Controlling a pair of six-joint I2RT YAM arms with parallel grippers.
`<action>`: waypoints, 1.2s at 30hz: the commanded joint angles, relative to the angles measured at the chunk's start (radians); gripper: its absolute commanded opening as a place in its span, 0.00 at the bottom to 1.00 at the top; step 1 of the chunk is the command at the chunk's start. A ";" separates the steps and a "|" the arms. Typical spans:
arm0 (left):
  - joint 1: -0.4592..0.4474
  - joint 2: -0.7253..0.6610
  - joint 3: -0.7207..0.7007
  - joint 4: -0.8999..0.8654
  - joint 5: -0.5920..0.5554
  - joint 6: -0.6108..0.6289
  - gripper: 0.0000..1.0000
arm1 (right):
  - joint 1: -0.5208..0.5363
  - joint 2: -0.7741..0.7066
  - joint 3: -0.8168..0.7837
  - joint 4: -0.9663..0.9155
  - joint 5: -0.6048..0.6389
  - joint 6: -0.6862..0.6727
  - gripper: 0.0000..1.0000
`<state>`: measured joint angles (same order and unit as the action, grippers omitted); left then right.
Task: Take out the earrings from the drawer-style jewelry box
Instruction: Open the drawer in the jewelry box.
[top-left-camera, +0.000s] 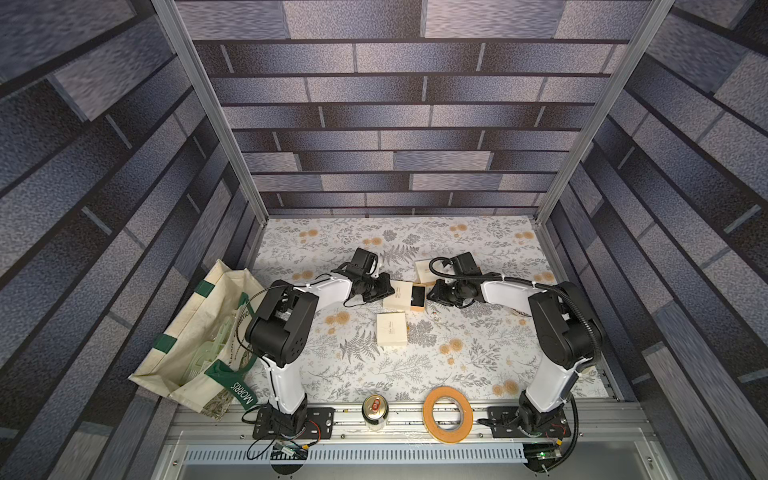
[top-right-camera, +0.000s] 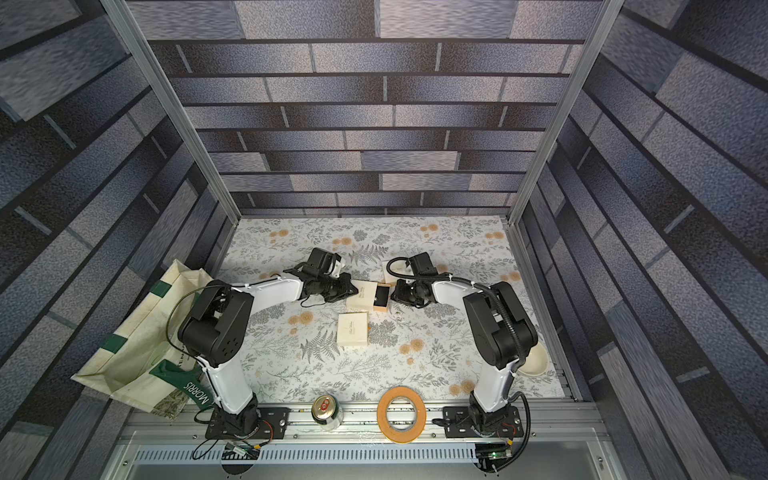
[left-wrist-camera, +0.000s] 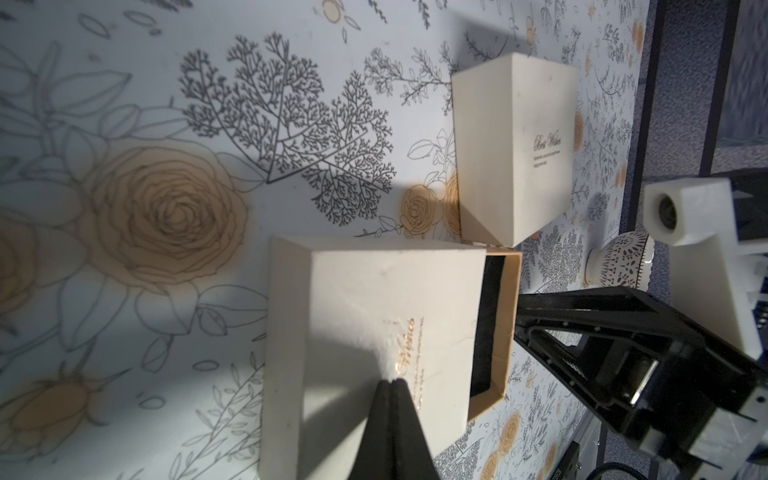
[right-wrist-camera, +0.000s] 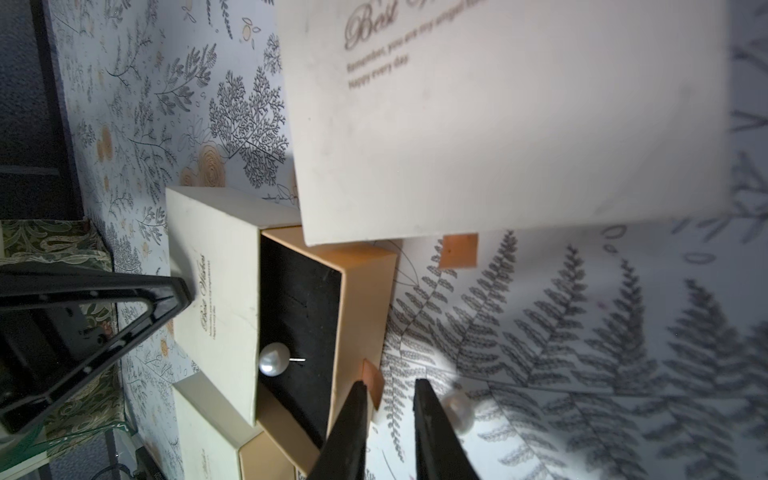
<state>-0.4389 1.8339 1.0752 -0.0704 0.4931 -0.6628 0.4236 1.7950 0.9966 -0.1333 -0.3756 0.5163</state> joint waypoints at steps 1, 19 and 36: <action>-0.006 -0.001 -0.014 -0.014 -0.014 -0.004 0.00 | -0.009 -0.011 -0.016 0.044 -0.037 0.021 0.23; -0.006 -0.001 -0.018 -0.011 -0.017 -0.005 0.00 | -0.011 0.016 -0.016 0.064 -0.055 0.031 0.20; -0.004 -0.005 -0.021 -0.013 -0.018 -0.005 0.00 | -0.012 0.035 -0.019 0.079 -0.063 0.040 0.17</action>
<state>-0.4389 1.8339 1.0721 -0.0692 0.4900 -0.6632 0.4202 1.8072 0.9894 -0.0696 -0.4213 0.5468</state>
